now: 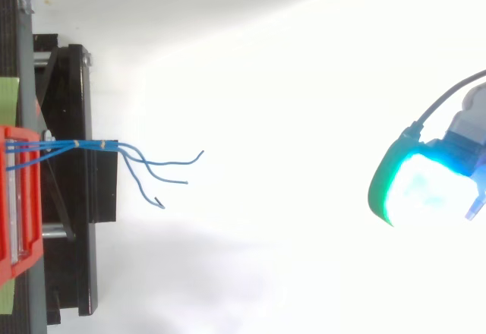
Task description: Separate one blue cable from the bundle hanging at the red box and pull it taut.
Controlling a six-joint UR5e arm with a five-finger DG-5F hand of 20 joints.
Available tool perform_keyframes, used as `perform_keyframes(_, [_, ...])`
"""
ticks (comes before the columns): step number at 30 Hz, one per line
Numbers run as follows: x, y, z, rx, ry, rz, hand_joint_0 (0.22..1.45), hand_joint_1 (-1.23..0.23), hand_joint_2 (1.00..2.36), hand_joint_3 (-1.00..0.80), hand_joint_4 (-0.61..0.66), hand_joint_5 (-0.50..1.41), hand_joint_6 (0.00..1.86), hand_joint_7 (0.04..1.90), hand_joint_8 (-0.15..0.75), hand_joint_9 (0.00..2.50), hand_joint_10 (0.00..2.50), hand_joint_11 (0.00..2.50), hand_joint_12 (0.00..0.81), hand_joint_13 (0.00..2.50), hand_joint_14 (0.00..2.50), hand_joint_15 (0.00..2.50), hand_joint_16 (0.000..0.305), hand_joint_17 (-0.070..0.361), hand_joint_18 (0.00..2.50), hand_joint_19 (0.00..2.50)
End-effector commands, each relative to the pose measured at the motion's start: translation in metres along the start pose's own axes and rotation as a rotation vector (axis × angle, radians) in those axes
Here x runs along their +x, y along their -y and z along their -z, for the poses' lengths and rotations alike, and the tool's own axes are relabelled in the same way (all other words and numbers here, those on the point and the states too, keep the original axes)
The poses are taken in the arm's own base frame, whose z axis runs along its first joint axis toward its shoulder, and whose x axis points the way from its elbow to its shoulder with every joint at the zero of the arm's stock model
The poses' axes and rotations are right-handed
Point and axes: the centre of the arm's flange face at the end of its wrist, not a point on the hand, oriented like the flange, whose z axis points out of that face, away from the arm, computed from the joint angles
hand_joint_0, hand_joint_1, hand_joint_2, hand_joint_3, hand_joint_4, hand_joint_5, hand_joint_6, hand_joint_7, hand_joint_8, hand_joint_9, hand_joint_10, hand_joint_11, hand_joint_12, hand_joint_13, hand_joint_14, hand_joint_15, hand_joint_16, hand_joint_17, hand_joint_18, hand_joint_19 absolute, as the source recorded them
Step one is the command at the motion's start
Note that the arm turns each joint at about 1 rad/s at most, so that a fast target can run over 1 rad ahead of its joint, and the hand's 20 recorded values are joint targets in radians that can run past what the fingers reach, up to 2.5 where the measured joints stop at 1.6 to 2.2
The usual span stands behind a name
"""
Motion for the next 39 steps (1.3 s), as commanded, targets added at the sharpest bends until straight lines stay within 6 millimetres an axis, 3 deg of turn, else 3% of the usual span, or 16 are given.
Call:
perform_keyframes(1, [0.0, 0.0, 0.0, 0.0, 0.0, 0.001, 0.61, -0.63, 1.0, -0.45, 0.28, -0.21, 0.5, 0.74, 0.335, 0.72, 0.01, 0.33, 0.37, 0.55, 0.01, 0.17, 0.047, 0.105, 0.6, 0.37])
perform_keyframes(9, [0.001, 0.004, -0.001, 0.02, -0.001, 0.005, 0.62, -0.63, 1.0, -0.45, 0.29, -0.21, 0.5, 0.74, 0.343, 0.71, 0.01, 0.32, 0.344, 0.58, 0.01, 0.15, 0.042, 0.094, 0.62, 0.29])
perform_keyframes(17, [-0.009, 0.036, -0.038, -0.03, 0.108, -0.002, 0.61, -0.69, 1.0, -0.49, 0.27, -0.22, 0.5, 0.75, 0.332, 0.6, 0.01, 0.36, 0.32, 0.56, 0.0, 0.15, 0.039, 0.088, 0.61, 0.19])
perform_keyframes(22, [-0.014, 0.06, -0.058, -0.036, 0.186, -0.006, 0.57, -0.81, 1.0, -0.5, 0.26, -0.23, 0.5, 0.75, 0.325, 0.5, 0.01, 0.34, 0.276, 0.51, 0.0, 0.12, 0.034, 0.077, 0.61, 0.0])
perform_keyframes(27, [-0.013, 0.066, -0.07, -0.078, 0.2, -0.012, 0.59, -0.96, 1.0, -0.5, 0.3, -0.23, 0.5, 0.73, 0.311, 0.51, 0.01, 0.35, 0.228, 0.45, 0.0, 0.0, 0.03, 0.068, 0.61, 0.0])
perform_keyframes(29, [-0.013, 0.08, -0.081, -0.083, 0.201, -0.005, 0.6, -1.0, 1.0, -0.5, 0.28, -0.22, 0.5, 0.74, 0.302, 0.53, 0.01, 0.34, 0.216, 0.44, 0.0, 0.0, 0.028, 0.064, 0.62, 0.0])
perform_keyframes(36, [-0.013, 0.103, -0.112, -0.117, 0.22, 0.017, 0.66, -0.98, 1.0, -0.5, 0.27, -0.22, 0.5, 0.77, 0.286, 0.63, 0.01, 0.42, 0.201, 0.53, 0.0, 0.0, 0.028, 0.063, 0.73, 0.0])
perform_keyframes(39, [-0.018, 0.11, -0.141, -0.111, 0.234, 0.02, 0.65, -0.94, 1.0, -0.5, 0.27, -0.21, 0.5, 0.77, 0.291, 0.67, 0.01, 0.43, 0.204, 0.56, 0.0, 0.0, 0.028, 0.064, 0.74, 0.0])
